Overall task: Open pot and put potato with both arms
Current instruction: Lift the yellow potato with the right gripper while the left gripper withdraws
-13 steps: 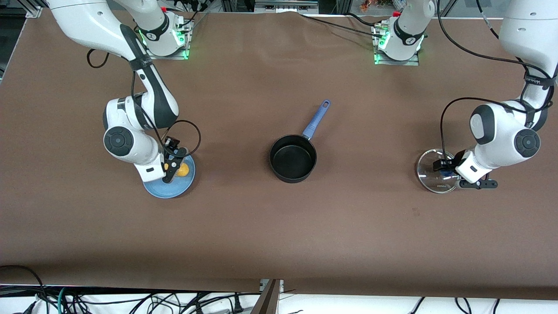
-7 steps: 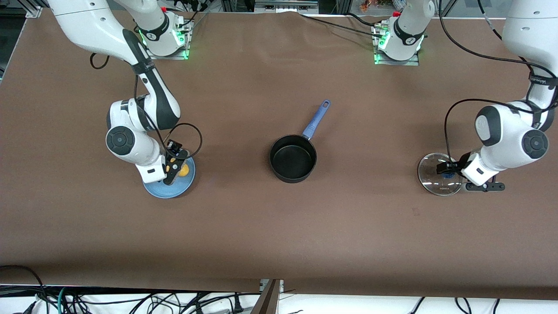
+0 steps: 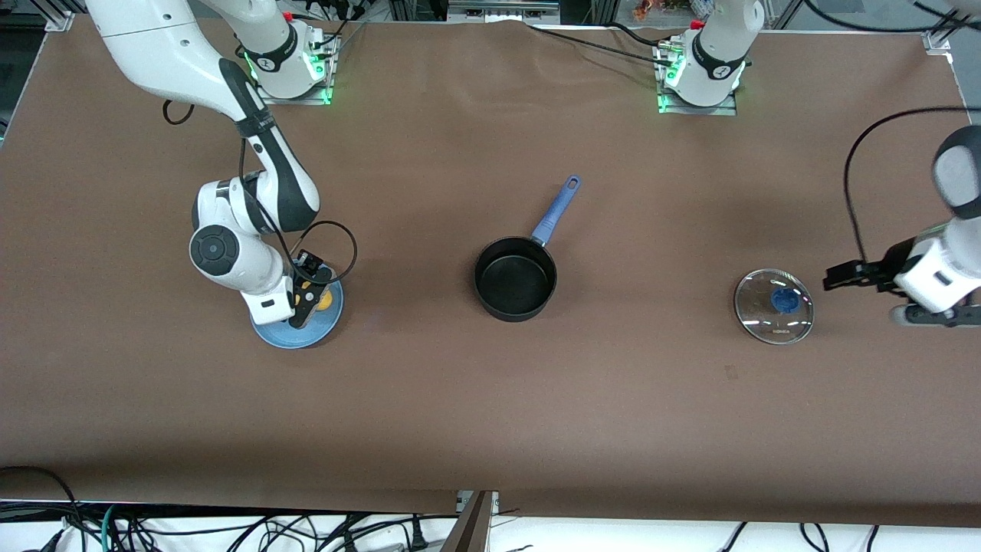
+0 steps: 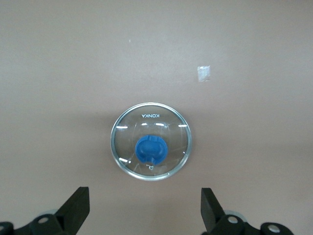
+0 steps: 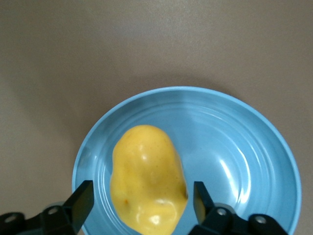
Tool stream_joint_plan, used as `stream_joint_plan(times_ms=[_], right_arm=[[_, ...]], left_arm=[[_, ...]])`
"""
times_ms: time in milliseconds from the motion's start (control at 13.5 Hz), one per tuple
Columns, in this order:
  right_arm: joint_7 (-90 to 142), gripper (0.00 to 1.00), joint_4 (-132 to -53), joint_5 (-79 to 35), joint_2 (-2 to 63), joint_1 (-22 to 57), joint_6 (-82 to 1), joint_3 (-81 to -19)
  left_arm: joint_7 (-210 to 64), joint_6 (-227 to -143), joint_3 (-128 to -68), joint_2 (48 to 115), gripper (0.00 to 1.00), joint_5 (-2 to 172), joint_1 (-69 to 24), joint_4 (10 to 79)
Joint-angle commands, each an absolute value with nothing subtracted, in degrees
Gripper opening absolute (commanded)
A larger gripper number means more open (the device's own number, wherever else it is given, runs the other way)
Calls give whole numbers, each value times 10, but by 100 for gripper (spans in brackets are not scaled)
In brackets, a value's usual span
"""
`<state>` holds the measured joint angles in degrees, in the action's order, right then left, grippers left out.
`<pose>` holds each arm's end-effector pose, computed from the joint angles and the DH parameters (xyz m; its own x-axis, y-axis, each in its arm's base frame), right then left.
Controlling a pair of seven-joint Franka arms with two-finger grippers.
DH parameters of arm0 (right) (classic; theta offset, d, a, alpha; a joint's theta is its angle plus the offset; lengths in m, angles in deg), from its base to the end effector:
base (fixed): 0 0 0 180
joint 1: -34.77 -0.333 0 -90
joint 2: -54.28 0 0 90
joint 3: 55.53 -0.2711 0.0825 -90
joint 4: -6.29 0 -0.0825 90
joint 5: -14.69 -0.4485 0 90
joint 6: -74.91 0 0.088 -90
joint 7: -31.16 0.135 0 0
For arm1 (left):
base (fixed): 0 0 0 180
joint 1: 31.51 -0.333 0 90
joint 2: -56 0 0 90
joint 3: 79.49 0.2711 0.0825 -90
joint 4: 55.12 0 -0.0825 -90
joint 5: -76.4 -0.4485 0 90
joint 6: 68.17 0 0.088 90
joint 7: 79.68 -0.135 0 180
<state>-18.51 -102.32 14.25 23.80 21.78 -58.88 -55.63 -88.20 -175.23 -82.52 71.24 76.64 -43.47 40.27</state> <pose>0.6231 0.1452 0.0973 0.4603 0.8860 -0.0553 0.8830 -0.4634 -0.0743 0.6707 0.1065 0.3521 0.9982 0.0091 -0.0586 0.0107 -0.9996 0.0268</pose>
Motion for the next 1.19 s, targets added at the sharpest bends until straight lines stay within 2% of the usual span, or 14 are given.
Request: stream_joint_plan(times_ms=[0,223,297,372,595,669,1115], right_arm=[[-194,61,-1018,129,234,220,-593,-557],[-187,8,-1016,129,237,219,-592,-556],[-182,0,-1004,128,240,218,-586,-556],[-177,0,-981,128,240,218,-569,-556],[-132,0,-890,100,240,214,-427,-556],[-99,0,-874,89,240,206,-408,-557],[230,0,-823,55,235,92,-388,-573]], left_arm=[[-893,-1674,-820,676,100,776,-424,352],[-869,-1611,-819,630,100,782,-414,335],[-845,-1595,-819,622,100,782,-412,326],[-820,-1578,-819,617,100,779,-407,320],[-776,-1561,-822,618,100,783,-402,318],[-775,-1560,-826,620,100,783,-400,318],[-777,-1560,-826,628,100,776,-385,315]])
